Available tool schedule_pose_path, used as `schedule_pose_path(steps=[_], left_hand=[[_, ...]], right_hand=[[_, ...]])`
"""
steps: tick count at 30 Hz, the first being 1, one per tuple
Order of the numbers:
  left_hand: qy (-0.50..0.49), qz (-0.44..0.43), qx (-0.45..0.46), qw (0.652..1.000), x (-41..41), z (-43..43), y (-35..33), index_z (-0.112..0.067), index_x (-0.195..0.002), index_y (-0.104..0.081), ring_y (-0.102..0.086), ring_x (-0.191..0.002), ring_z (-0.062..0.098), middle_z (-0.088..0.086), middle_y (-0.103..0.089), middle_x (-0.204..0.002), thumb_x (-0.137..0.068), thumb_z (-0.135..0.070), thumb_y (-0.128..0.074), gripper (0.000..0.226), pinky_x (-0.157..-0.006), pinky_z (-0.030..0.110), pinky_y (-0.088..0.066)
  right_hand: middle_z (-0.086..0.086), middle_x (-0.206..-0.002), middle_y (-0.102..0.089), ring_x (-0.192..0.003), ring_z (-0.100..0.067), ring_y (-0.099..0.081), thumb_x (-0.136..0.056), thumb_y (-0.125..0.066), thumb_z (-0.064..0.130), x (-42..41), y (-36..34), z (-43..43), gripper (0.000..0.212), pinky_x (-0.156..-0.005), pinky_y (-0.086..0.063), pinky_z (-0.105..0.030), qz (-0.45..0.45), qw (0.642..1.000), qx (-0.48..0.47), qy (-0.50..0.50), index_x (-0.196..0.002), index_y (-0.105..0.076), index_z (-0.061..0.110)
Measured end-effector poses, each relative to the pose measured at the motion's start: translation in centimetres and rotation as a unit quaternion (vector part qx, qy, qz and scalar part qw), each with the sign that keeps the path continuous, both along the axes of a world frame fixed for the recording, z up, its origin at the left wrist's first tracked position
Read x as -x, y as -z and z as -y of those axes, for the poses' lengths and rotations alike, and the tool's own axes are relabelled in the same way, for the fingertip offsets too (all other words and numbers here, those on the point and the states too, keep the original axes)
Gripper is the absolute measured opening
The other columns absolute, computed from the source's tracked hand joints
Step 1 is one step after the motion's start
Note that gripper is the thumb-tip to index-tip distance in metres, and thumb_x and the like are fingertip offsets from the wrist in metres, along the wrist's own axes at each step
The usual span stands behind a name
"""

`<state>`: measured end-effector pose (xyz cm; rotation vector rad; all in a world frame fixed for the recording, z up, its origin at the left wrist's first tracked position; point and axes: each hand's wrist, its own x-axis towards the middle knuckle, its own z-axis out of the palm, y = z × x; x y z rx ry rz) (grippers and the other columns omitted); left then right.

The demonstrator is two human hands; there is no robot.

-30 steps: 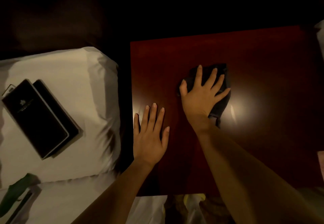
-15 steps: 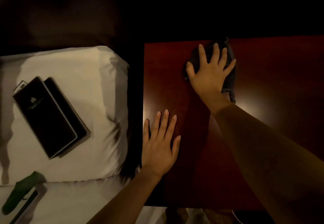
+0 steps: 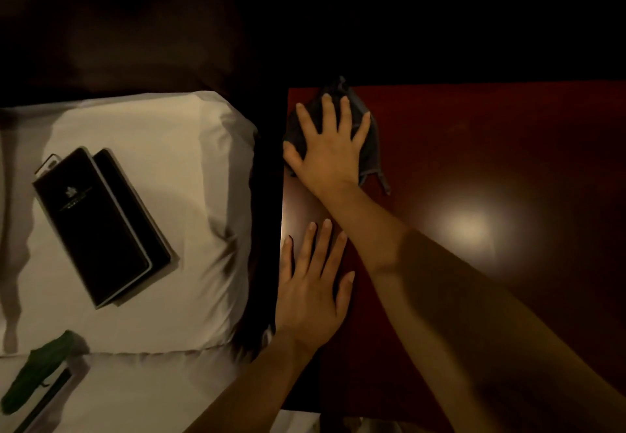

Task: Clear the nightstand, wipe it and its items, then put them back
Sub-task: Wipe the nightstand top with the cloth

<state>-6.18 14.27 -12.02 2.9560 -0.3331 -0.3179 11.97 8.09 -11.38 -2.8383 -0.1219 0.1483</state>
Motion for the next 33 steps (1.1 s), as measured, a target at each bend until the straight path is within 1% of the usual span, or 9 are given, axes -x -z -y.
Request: schedule_pose_path(steps=[7,10,13,20,24,26,30,33], left_hand=[[-0.007,0.006,-0.016,1.0,0.1,-0.1,0.5,-0.026,-0.15,-0.015,-0.01,-0.149,0.019,0.0,-0.014,-0.159,-0.097,-0.046,-0.024,0.057,-0.12,0.046,-0.008],[-0.005,0.013,-0.03,0.999,0.2,-0.2,0.7,-0.025,-0.15,-0.019,-0.009,-0.148,0.018,0.001,-0.016,-0.159,-0.097,-0.046,-0.025,0.057,-0.12,0.046,-0.009],[-0.007,0.019,-0.04,0.999,0.1,-0.3,0.9,-0.024,-0.15,-0.022,-0.008,-0.148,0.018,0.002,-0.018,-0.159,-0.097,-0.046,-0.025,0.057,-0.12,0.047,-0.011],[-0.022,0.019,-0.067,0.997,0.3,0.0,0.9,-0.025,-0.15,-0.021,-0.01,-0.148,0.018,0.003,-0.019,-0.159,-0.097,-0.047,-0.023,0.057,-0.12,0.046,-0.008],[-0.049,0.017,-0.059,0.997,1.6,0.3,0.7,-0.026,-0.151,-0.015,-0.008,-0.149,0.019,0.002,-0.011,-0.16,-0.096,-0.052,-0.017,0.06,-0.121,0.045,-0.004],[-0.052,0.022,-0.059,0.997,2.4,0.5,0.6,-0.025,-0.15,-0.015,-0.009,-0.148,0.02,0.003,-0.012,-0.159,-0.097,-0.052,-0.015,0.06,-0.121,0.043,-0.002],[-0.062,0.013,-0.063,0.996,4.1,0.5,0.2,-0.022,-0.149,-0.019,-0.01,-0.148,0.02,0.004,-0.015,-0.158,-0.097,-0.051,-0.012,0.06,-0.12,0.041,0.002],[-0.06,0.009,-0.058,0.997,5.5,0.2,0.1,-0.02,-0.148,-0.026,-0.012,-0.147,0.021,0.005,-0.019,-0.158,-0.098,-0.049,-0.012,0.06,-0.121,0.041,0.0]], right_hand=[[-0.01,-0.159,-0.016,-0.147,-0.035,-0.006,-0.09,-0.034,0.057,0.6,0.4,1.7,0.064,-0.115,0.002,-0.06,0.014,0.997,0.003,-0.073,-0.147,-0.024,0.031],[-0.008,-0.159,-0.017,-0.147,-0.032,-0.007,-0.09,-0.034,0.057,1.3,0.4,3.6,0.063,-0.117,0.002,-0.058,0.02,0.994,0.005,-0.105,-0.147,-0.025,0.032],[-0.007,-0.159,-0.018,-0.147,-0.03,-0.007,-0.09,-0.034,0.057,2.2,0.2,5.9,0.062,-0.117,0.002,-0.057,0.023,0.994,0.002,-0.107,-0.147,-0.025,0.032],[-0.007,-0.158,-0.02,-0.147,-0.03,-0.009,-0.089,-0.037,0.057,4.7,0.2,11.4,0.063,-0.117,0.002,-0.056,0.019,0.998,0.006,-0.065,-0.146,-0.027,0.033],[-0.008,-0.157,-0.023,-0.147,-0.031,-0.012,-0.088,-0.036,0.058,6.0,0.5,14.4,0.063,-0.117,0.0,-0.057,0.017,0.999,0.014,-0.039,-0.145,-0.028,0.033],[-0.009,-0.156,-0.026,-0.146,-0.032,-0.015,-0.088,-0.037,0.057,6.7,0.5,15.9,0.062,-0.116,-0.002,-0.058,0.022,0.999,0.014,-0.024,-0.144,-0.03,0.033],[-0.01,-0.154,-0.03,-0.145,-0.033,-0.019,-0.088,-0.039,0.055,8.4,0.8,18.3,0.06,-0.115,-0.007,-0.059,0.035,0.999,0.02,0.019,-0.143,-0.034,0.032],[-0.01,-0.154,-0.03,-0.144,-0.034,-0.02,-0.088,-0.037,0.056,9.6,1.0,18.9,0.06,-0.114,-0.008,-0.06,0.04,0.997,0.023,0.064,-0.142,-0.035,0.031]])
